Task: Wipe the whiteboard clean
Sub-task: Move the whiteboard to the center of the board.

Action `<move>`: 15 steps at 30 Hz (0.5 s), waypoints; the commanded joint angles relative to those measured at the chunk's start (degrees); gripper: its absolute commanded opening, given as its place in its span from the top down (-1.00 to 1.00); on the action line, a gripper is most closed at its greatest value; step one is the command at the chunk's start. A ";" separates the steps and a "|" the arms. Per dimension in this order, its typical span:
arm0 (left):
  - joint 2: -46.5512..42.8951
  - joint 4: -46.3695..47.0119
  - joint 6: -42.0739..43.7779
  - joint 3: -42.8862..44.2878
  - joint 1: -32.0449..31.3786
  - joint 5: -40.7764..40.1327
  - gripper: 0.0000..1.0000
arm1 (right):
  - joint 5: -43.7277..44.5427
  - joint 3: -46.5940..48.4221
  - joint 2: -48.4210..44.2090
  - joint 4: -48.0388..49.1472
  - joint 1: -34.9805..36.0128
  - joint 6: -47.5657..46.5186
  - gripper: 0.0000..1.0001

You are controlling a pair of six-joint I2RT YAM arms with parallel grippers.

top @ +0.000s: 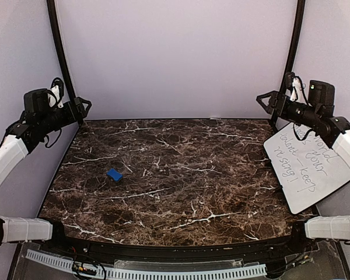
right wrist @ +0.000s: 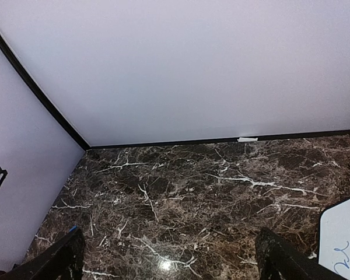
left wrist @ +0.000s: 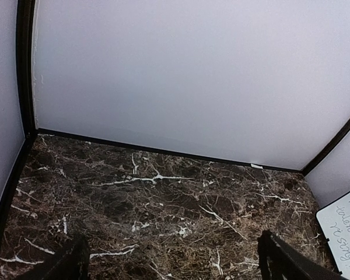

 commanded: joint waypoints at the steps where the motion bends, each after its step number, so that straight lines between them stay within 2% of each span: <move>1: 0.24 0.40 -1.24 -1.56 0.09 2.20 -0.98 | -0.08 -0.01 -1.27 0.42 0.09 0.62 -0.97; 9: -0.05 1.05 -1.19 -3.40 -0.28 0.97 -0.98 | 1.53 -1.70 -0.37 0.30 0.11 -0.45 -0.97; 15: 0.87 1.82 -0.63 -3.73 -1.48 2.14 -0.98 | 4.45 -2.05 2.60 -3.73 0.42 1.08 -0.97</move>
